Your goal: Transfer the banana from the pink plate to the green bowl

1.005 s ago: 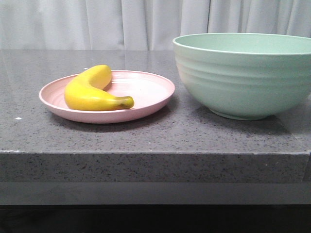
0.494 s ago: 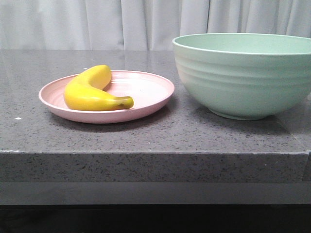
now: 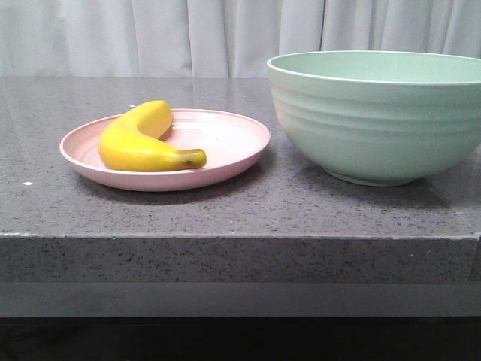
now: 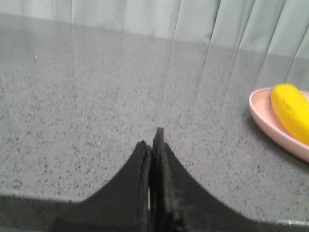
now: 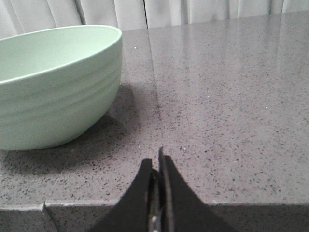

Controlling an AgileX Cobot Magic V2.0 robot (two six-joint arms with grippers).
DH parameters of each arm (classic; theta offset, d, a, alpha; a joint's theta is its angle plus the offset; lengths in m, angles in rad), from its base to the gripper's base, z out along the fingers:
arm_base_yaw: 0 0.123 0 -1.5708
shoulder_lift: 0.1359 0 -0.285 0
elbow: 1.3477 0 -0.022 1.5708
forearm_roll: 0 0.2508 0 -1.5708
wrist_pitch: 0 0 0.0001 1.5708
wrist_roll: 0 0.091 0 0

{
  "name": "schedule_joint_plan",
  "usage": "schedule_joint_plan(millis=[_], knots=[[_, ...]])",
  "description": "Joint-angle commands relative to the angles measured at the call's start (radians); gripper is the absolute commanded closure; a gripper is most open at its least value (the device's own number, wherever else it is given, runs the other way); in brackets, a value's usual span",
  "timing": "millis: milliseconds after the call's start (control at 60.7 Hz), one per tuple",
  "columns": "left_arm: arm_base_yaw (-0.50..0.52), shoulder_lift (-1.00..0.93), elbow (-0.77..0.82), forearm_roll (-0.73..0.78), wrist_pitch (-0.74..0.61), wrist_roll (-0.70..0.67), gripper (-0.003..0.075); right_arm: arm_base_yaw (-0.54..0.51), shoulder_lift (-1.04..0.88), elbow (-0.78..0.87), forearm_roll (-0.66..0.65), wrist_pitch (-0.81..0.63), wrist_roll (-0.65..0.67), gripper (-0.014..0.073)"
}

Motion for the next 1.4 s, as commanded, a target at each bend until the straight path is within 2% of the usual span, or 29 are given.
schedule_joint_plan(millis=[0, 198, 428, 675, 708, 774, 856, 889, 939, 988, 1021, 1202, 1384], knots=[[-0.006, -0.018, -0.048, -0.008, -0.101, -0.002, 0.0741, -0.004, -0.022, -0.062, 0.005, -0.045, -0.011, 0.0662], [-0.012, 0.063, -0.212, 0.048, -0.075, -0.002, 0.0741, -0.004, 0.044, -0.268, 0.004, 0.089, -0.011, 0.0662], [-0.012, 0.342, -0.400, 0.095, -0.034, -0.002, 0.0741, -0.004, 0.302, -0.492, 0.004, 0.142, -0.011, 0.0659], [-0.012, 0.440, -0.438, 0.086, -0.033, -0.002, 0.0733, -0.004, 0.402, -0.527, 0.004, 0.161, -0.011, 0.0643], [-0.012, 0.440, -0.438, 0.086, -0.031, -0.002, 0.0712, -0.004, 0.402, -0.527, 0.004, 0.161, -0.011, 0.0617], [-0.012, 0.440, -0.438, 0.086, -0.031, -0.002, 0.0621, -0.004, 0.402, -0.527, 0.004, 0.161, -0.011, 0.0494], [-0.012, 0.440, -0.438, 0.086, -0.033, -0.002, 0.0449, -0.004, 0.402, -0.527, 0.004, 0.160, -0.011, 0.0280], [-0.012, 0.440, -0.438, 0.086, -0.033, -0.002, 0.0344, -0.004, 0.402, -0.527, 0.004, 0.160, -0.011, 0.0188], [-0.012, 0.440, -0.438, 0.086, -0.033, -0.002, 0.0227, -0.004, 0.402, -0.527, 0.004, 0.160, -0.011, 0.0064], [-0.012, 0.440, -0.438, 0.086, -0.040, -0.002, 0.0132, -0.004, 0.402, -0.527, 0.004, 0.160, -0.011, -0.0019], [-0.012, 0.440, -0.436, 0.086, -0.044, -0.002, 0.0099, -0.004, 0.402, -0.527, 0.004, 0.160, -0.011, -0.0050], [-0.025, 0.459, -0.457, 0.041, -0.034, 0.000, 0.0105, -0.004, 0.402, -0.527, 0.005, 0.158, -0.011, -0.0059], [-0.150, 0.628, -0.634, 0.030, 0.191, 0.000, 0.0105, -0.004, 0.402, -0.527, 0.005, 0.159, -0.011, -0.0059]])
